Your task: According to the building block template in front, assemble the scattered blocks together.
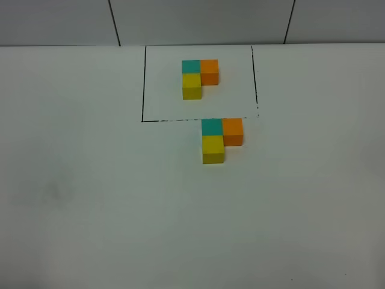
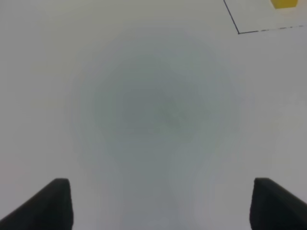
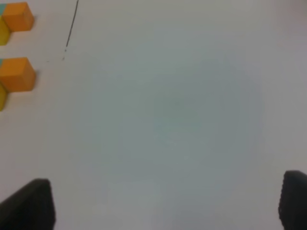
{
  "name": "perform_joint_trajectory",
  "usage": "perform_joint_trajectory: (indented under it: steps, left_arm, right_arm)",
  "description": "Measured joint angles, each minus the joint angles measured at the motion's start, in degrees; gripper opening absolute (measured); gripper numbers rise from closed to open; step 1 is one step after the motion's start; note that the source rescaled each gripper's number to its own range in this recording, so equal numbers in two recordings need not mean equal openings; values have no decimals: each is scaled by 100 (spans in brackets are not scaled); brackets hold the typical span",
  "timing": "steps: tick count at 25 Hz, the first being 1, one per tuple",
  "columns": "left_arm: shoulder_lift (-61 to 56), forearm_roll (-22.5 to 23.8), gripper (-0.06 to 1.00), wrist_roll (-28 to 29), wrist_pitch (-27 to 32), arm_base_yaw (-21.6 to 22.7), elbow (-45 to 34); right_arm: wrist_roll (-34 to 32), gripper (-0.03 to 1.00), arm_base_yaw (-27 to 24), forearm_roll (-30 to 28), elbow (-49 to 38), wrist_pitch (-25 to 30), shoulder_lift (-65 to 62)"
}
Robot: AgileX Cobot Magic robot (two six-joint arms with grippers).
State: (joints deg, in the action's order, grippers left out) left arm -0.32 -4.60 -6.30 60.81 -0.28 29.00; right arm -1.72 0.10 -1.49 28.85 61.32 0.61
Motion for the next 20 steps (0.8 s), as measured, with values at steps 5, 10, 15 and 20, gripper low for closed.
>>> perform_joint_trajectory:
  steps: [5, 10, 15, 20]
  left_arm:
    - [0, 0, 82, 0, 0, 0, 0]
    - [0, 0, 82, 0, 0, 0, 0]
    - [0, 0, 82, 0, 0, 0, 0]
    - [0, 0, 82, 0, 0, 0, 0]
  right_arm:
    - [0, 84, 0, 0, 0, 0, 0]
    - [55, 77, 0, 0, 0, 0, 0]
    - [172, 72, 0, 19, 0, 0, 0]
    - [172, 71, 0, 19, 0, 0, 0]
